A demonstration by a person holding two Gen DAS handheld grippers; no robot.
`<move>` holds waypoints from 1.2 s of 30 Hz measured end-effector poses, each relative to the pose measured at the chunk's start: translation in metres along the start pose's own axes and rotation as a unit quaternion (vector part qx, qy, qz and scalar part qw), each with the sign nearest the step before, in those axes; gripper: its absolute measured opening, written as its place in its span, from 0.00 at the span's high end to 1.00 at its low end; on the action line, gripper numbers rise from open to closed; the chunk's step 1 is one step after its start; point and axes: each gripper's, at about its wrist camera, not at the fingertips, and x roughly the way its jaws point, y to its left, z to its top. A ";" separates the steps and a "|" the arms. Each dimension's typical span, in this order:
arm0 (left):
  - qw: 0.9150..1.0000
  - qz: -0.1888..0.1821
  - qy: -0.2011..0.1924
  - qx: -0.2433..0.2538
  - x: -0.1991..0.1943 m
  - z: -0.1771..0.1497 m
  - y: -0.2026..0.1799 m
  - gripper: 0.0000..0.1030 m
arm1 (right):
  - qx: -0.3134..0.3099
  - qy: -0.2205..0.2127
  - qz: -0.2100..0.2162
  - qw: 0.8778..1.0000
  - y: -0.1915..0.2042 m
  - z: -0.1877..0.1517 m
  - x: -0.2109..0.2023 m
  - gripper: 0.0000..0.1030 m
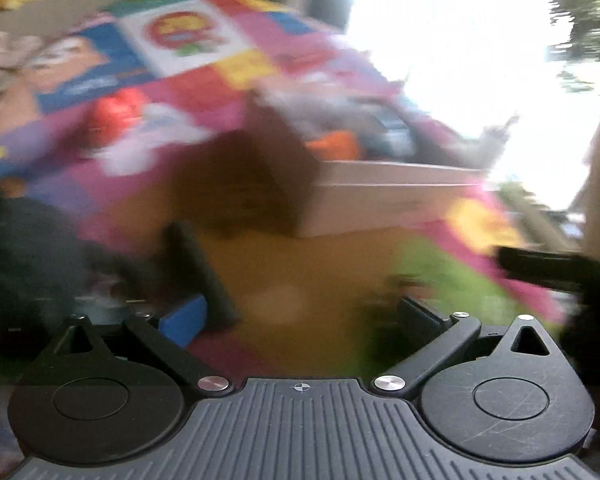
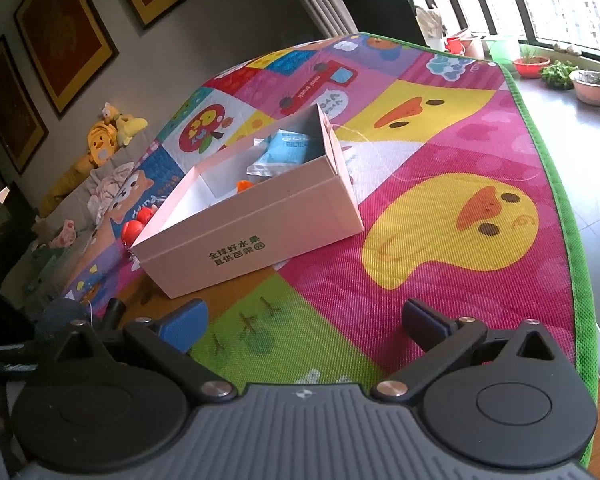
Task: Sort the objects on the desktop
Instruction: 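Grasp the black cylinder on the mat with the left gripper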
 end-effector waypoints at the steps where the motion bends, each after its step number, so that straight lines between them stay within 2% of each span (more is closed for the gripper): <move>1: 1.000 -0.028 -0.001 0.004 -0.003 0.000 -0.004 0.00 | 0.000 0.000 0.000 1.000 0.000 0.000 0.000 0.00; 2: 0.999 -0.043 -0.006 0.009 -0.006 -0.001 -0.008 0.00 | -0.001 0.001 -0.001 1.000 0.000 0.000 0.000 0.00; 4: 0.999 -0.039 -0.018 0.021 -0.010 0.000 -0.013 0.00 | -0.003 0.001 -0.002 1.000 0.001 0.000 0.000 0.00; 8: 0.998 0.037 -0.030 0.040 -0.003 0.009 -0.011 0.00 | 0.000 0.000 0.000 1.000 0.001 0.000 0.000 0.00; 10: 0.997 0.050 -0.031 0.047 0.005 0.018 -0.006 0.00 | -0.001 0.001 -0.001 1.000 0.002 0.000 0.001 0.00; 14: 0.996 0.038 -0.019 0.077 0.029 0.035 -0.006 0.00 | -0.002 0.002 -0.002 1.000 0.002 0.000 0.001 0.00; 19: 0.990 0.009 0.000 0.142 0.065 0.046 -0.015 0.00 | -0.003 0.002 -0.002 1.000 0.002 0.000 0.001 0.00; 21: 0.989 0.004 0.011 0.148 0.077 0.049 -0.011 0.00 | -0.002 0.002 -0.002 1.000 0.002 0.000 0.001 0.00; 23: 0.990 -0.025 0.028 0.139 0.081 0.049 -0.004 0.00 | -0.002 0.002 -0.001 1.000 0.002 0.000 0.001 0.00; 24: 0.990 -0.046 0.037 0.132 0.080 0.046 0.000 0.00 | -0.002 0.002 -0.002 1.000 0.002 0.000 0.001 0.00; 30: 0.986 -0.098 0.036 0.129 0.040 0.011 0.000 0.00 | -0.016 0.008 -0.010 1.000 0.006 0.000 0.003 0.00; 33: 0.988 -0.094 0.026 0.122 0.027 -0.002 -0.005 0.00 | -0.019 0.009 -0.012 1.000 0.007 0.000 0.003 0.00; 36: 0.991 -0.069 0.012 0.118 0.023 -0.007 -0.011 0.00 | -0.020 0.010 -0.013 1.000 0.007 0.000 0.003 0.00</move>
